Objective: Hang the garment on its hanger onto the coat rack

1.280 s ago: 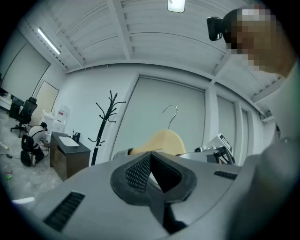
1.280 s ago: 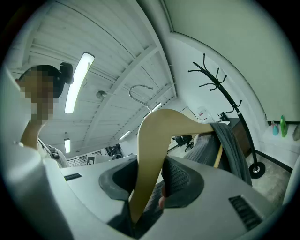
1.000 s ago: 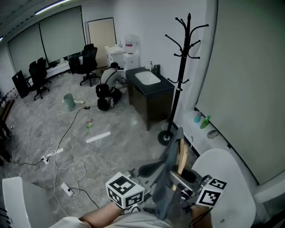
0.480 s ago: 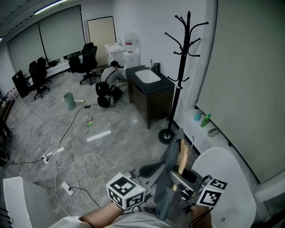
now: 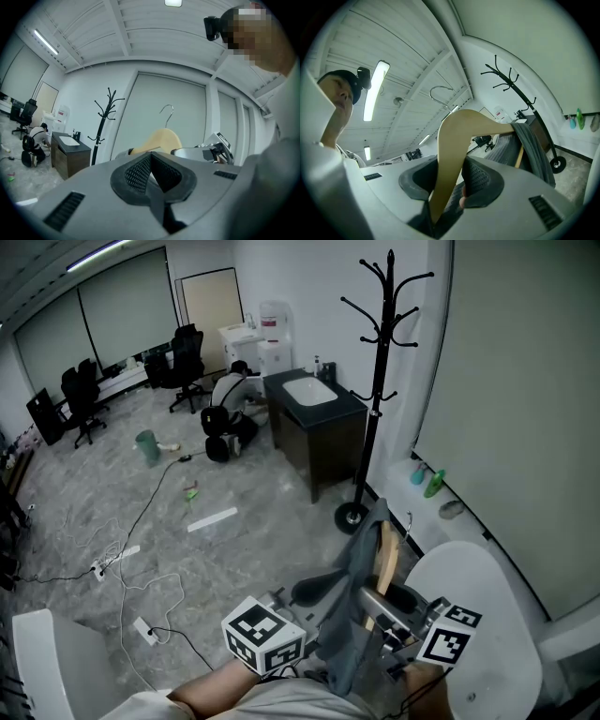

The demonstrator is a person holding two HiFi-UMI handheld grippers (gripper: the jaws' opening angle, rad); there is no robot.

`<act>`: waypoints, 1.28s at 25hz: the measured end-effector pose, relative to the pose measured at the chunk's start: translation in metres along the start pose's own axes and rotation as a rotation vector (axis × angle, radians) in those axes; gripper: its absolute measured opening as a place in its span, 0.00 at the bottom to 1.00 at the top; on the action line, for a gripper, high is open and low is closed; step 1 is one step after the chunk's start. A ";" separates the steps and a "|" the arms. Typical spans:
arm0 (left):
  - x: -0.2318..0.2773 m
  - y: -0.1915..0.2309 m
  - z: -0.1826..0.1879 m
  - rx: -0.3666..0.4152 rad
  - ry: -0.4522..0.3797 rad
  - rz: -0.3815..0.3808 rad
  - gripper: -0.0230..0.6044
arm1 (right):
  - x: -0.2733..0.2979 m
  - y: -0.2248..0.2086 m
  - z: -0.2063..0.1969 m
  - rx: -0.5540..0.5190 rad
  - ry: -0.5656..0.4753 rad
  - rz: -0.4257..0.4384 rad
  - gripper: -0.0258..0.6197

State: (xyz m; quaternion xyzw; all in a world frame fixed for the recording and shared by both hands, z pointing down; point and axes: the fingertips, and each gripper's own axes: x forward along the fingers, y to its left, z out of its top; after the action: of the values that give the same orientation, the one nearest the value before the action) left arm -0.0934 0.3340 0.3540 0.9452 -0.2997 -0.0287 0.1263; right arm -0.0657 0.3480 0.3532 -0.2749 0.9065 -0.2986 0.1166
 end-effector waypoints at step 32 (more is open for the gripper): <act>0.216 0.226 0.068 0.029 -0.001 -0.161 0.04 | 0.128 -0.232 0.190 -0.057 -0.128 -0.152 0.27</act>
State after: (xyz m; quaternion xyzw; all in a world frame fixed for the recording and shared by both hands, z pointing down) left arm -0.0517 0.0166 0.3507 0.9679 -0.2233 -0.0348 0.1099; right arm -0.0001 0.0293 0.3366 -0.3648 0.8818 -0.2623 0.1434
